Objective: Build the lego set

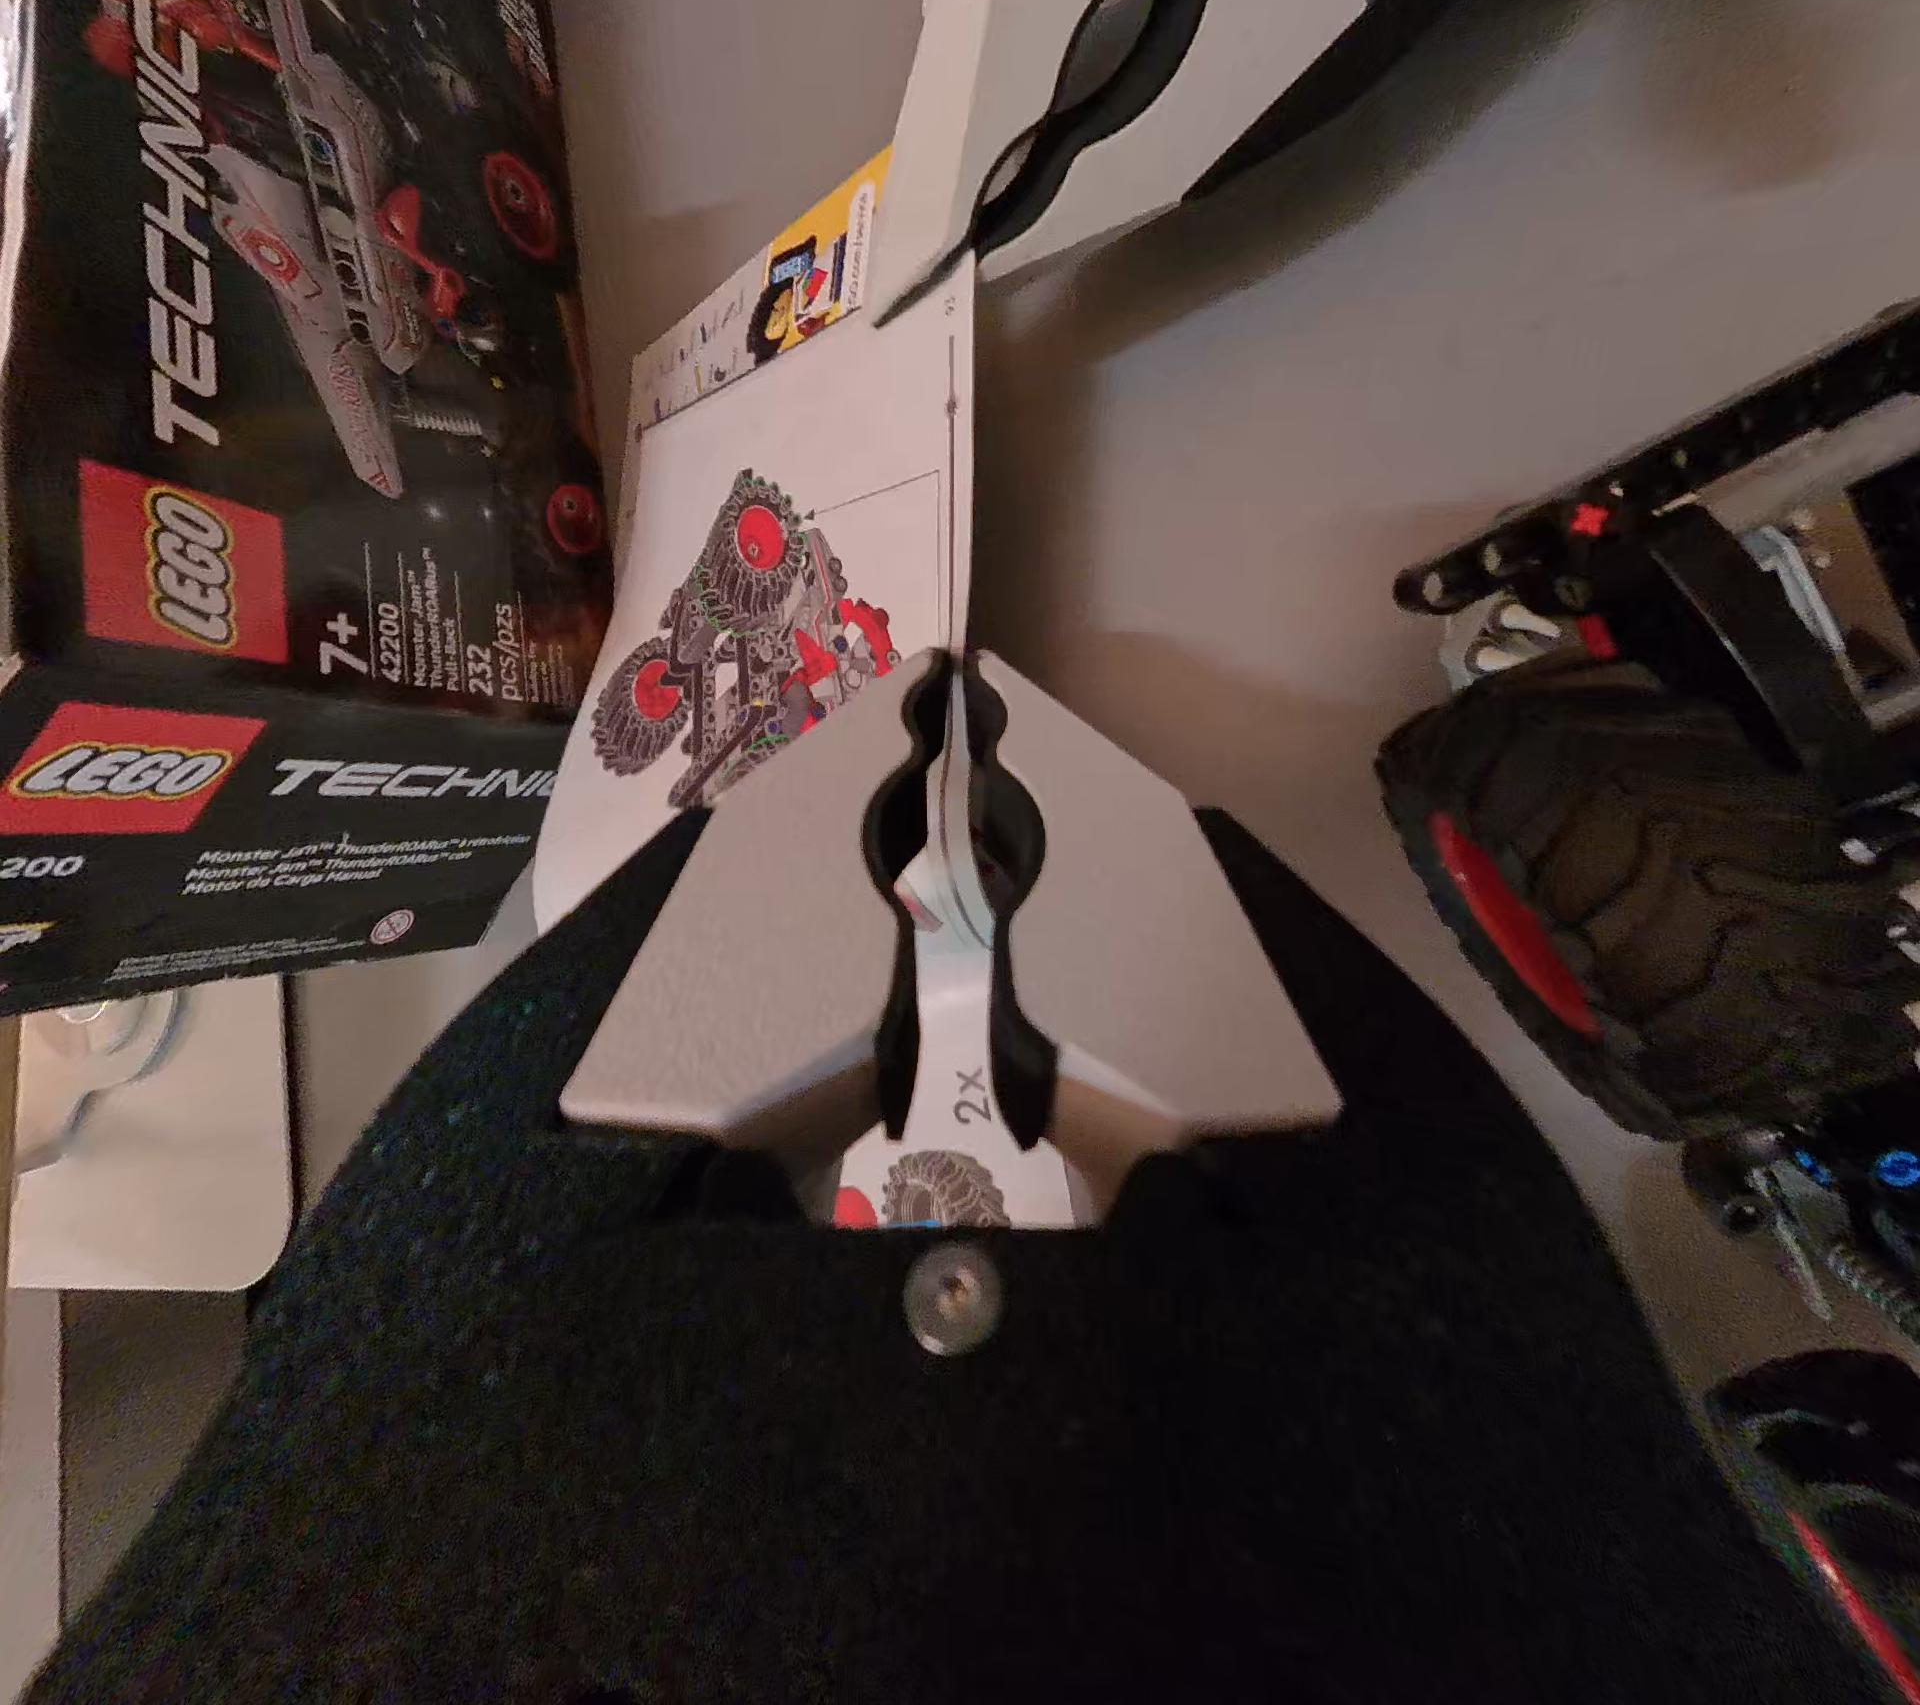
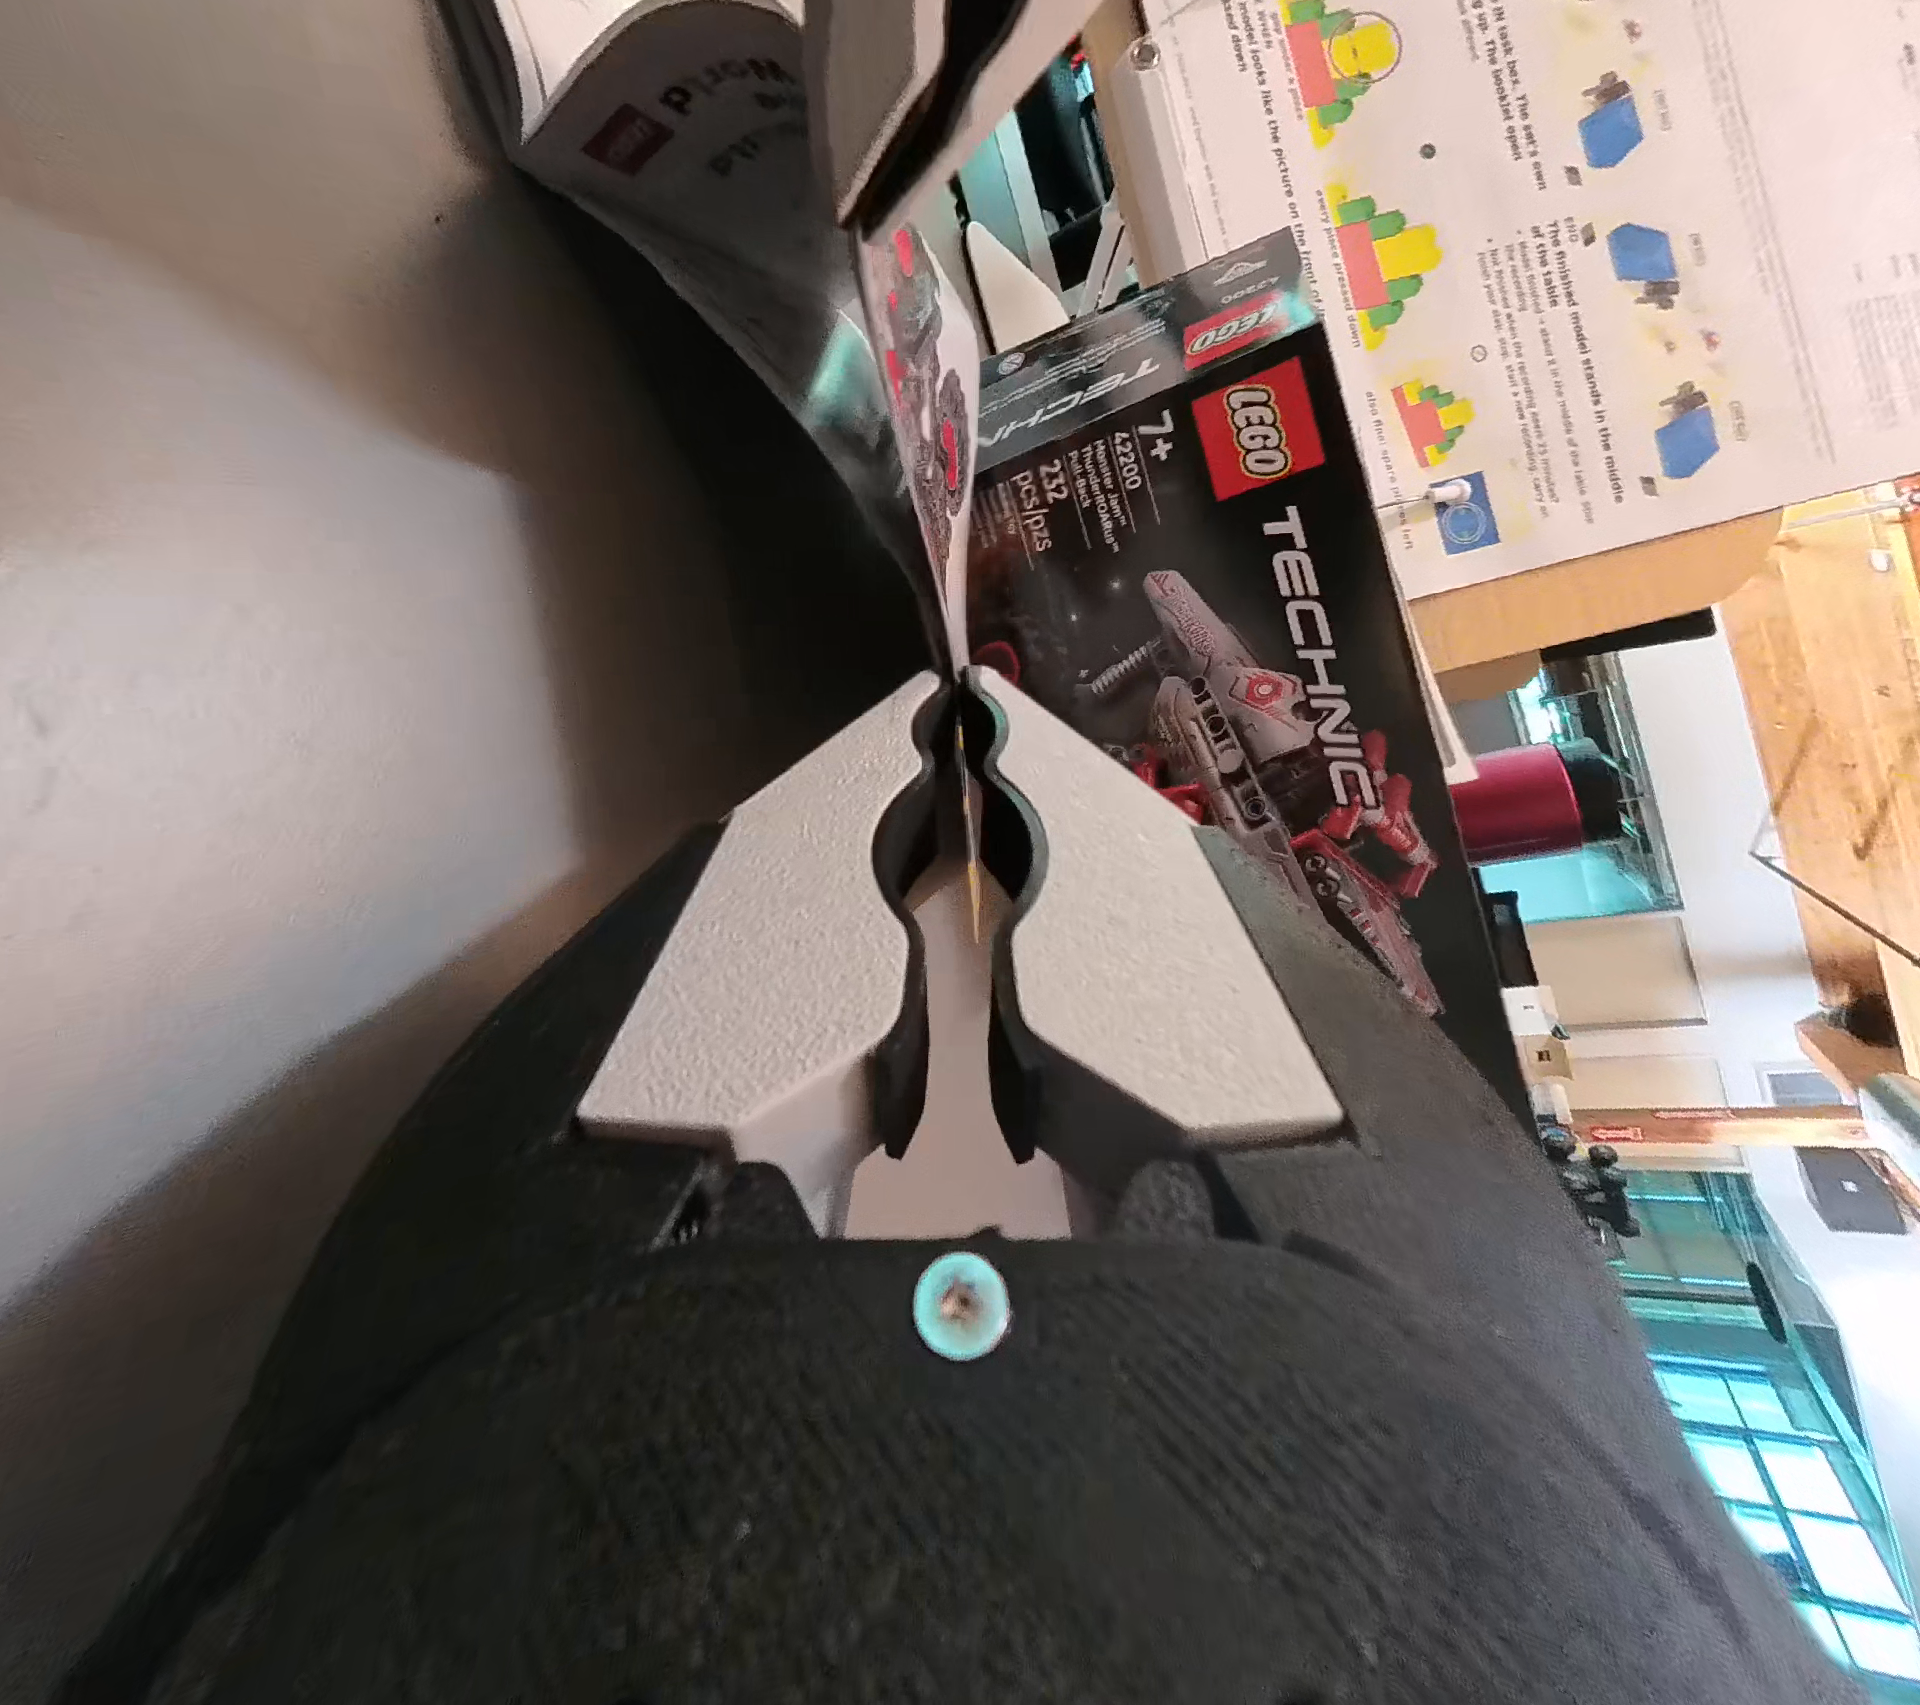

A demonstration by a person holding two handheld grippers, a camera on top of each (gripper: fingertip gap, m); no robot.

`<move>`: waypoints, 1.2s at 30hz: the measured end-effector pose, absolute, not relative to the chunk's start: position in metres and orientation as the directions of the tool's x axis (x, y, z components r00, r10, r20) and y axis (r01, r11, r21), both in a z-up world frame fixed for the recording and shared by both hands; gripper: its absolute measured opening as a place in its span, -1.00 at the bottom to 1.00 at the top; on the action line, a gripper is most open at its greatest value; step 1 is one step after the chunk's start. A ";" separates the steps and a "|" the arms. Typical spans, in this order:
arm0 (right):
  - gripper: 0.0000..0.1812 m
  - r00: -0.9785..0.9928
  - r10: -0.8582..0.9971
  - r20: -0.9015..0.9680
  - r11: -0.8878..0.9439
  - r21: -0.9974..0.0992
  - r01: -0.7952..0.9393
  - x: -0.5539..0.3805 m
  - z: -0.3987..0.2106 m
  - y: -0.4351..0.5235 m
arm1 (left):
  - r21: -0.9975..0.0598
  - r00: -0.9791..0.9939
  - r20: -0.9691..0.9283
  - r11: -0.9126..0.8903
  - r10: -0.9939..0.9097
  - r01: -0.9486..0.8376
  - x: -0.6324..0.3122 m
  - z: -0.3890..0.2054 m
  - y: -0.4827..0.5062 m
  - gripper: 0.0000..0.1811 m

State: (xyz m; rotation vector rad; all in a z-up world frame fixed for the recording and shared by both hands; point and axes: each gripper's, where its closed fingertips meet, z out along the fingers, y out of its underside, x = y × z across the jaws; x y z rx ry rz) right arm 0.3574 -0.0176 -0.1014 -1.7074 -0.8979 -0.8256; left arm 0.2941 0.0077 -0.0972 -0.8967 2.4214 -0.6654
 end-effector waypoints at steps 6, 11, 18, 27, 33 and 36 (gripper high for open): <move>-1.00 0.489 0.169 0.856 -0.208 -0.454 0.866 0.354 -0.098 -0.016 | -0.537 -0.677 -0.297 0.704 -0.674 -0.465 0.291 -0.099 0.011 -1.00; -1.00 0.493 0.160 0.855 -0.184 -0.464 0.866 0.350 -0.095 -0.015 | -0.536 -0.660 -0.325 0.707 -0.677 -0.461 0.288 -0.094 0.013 -1.00; -1.00 0.493 0.150 0.857 -0.181 -0.467 0.866 0.351 -0.093 -0.015 | -0.570 -0.622 -0.327 0.674 -0.711 -0.470 0.286 -0.088 0.016 -1.00; -1.00 0.504 0.147 0.851 -0.174 -0.480 0.860 0.349 -0.092 -0.014 | -0.583 -0.588 -0.349 0.661 -0.730 -0.474 0.282 -0.084 0.020 -1.00; -1.00 0.493 0.141 0.859 -0.185 -0.466 0.865 0.351 -0.092 -0.014 | -0.575 -0.575 -0.360 0.660 -0.735 -0.484 0.278 -0.085 0.022 -1.00; -1.00 0.492 0.139 0.860 -0.191 -0.464 0.865 0.353 -0.092 -0.015 | -0.572 -0.561 -0.367 0.656 -0.742 -0.493 0.276 -0.085 0.025 -1.00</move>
